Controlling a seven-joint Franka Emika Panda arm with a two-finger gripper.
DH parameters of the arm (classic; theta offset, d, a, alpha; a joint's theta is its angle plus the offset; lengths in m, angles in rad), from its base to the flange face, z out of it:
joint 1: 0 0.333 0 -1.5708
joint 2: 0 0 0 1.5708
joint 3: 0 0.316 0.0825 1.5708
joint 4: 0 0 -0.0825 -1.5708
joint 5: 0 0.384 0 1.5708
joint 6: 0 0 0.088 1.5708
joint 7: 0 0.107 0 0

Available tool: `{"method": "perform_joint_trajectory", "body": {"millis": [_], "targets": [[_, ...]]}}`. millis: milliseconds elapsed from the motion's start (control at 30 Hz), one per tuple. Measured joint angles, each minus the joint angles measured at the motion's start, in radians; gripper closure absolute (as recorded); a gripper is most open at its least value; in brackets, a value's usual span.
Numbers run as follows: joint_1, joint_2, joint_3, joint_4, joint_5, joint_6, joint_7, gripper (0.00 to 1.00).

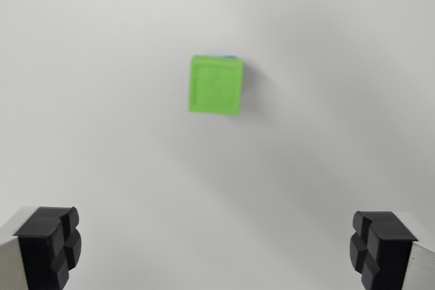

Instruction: Stack cube

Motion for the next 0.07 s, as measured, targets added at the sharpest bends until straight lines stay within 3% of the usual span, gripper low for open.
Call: {"method": "perform_joint_trajectory", "body": {"millis": [67], "targets": [[0.000,0.000,0.000,0.000,0.000,0.000,0.000,0.00]]}}
